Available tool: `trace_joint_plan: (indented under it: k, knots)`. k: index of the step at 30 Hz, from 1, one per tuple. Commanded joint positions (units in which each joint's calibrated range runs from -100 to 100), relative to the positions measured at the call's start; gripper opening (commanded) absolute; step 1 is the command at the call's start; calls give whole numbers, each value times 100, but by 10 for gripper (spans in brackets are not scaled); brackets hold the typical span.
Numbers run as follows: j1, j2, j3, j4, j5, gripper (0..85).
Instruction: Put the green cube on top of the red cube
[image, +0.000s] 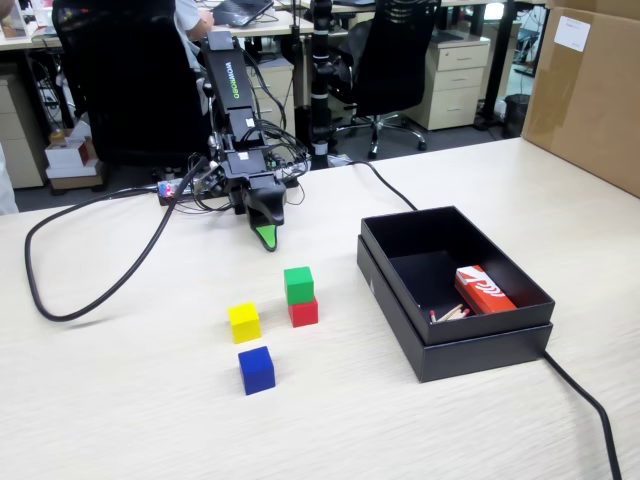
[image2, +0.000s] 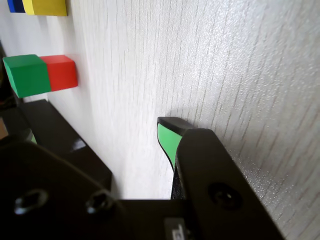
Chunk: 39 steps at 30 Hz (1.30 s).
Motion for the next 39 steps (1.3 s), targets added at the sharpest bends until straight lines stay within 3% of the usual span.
trace_joint_plan:
  k: [1, 39]
  knots:
    - [0, 4, -185, -75, -24, 492]
    - [-10, -65, -212, -144, -24, 485]
